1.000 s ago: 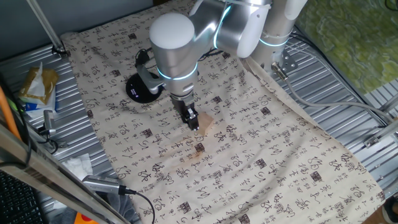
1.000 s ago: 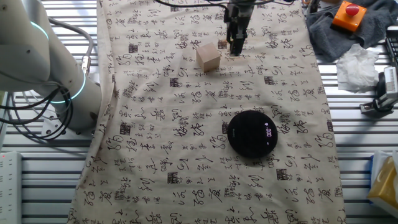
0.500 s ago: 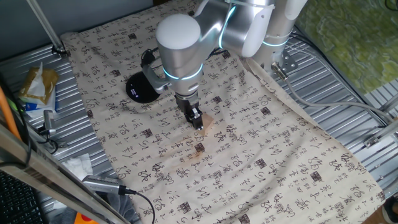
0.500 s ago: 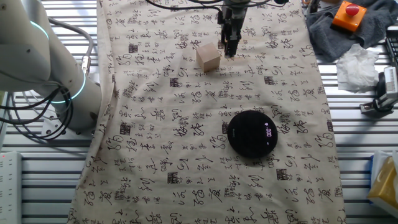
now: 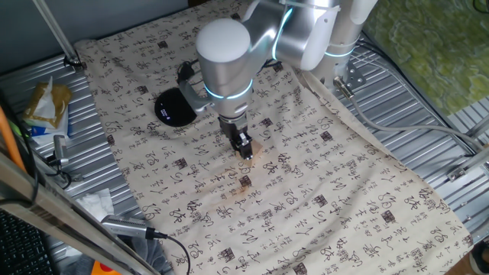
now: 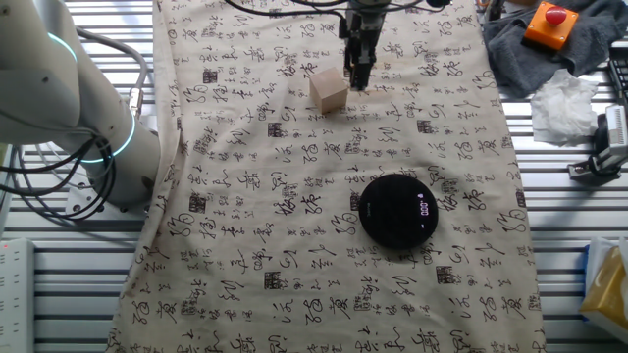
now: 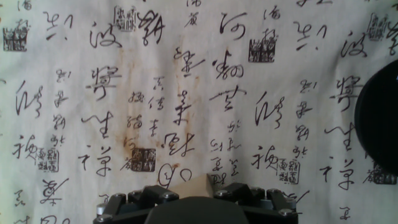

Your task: Place the block on the scale

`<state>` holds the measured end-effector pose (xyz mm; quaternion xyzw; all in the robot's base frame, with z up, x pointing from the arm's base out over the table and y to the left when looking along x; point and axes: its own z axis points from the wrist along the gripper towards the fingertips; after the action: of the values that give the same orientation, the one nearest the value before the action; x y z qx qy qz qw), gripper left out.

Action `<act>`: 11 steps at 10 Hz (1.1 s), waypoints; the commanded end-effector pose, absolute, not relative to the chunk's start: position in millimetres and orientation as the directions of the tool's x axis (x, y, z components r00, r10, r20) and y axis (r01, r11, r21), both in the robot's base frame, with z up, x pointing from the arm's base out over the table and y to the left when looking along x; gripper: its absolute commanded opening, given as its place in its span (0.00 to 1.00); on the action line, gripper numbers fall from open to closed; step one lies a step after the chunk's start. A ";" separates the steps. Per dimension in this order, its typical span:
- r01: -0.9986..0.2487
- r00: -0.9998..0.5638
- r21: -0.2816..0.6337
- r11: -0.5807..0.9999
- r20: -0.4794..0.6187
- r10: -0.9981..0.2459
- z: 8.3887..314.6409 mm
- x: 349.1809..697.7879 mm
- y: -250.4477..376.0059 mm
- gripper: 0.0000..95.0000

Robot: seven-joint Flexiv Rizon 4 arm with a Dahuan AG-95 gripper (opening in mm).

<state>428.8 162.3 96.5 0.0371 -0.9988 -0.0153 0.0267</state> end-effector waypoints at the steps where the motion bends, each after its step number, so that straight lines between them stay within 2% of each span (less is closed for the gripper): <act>1: -0.071 -0.996 0.032 0.997 0.048 -0.072 94.8 426.4 163.7 0.80; 8: -0.078 -0.996 0.032 0.996 0.034 -0.079 91.8 425.4 166.3 0.80; 11: -0.079 -0.994 0.036 0.996 0.071 -0.082 89.6 429.1 166.8 0.80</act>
<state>428.4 166.4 90.2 0.0408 -0.9984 -0.0169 0.0349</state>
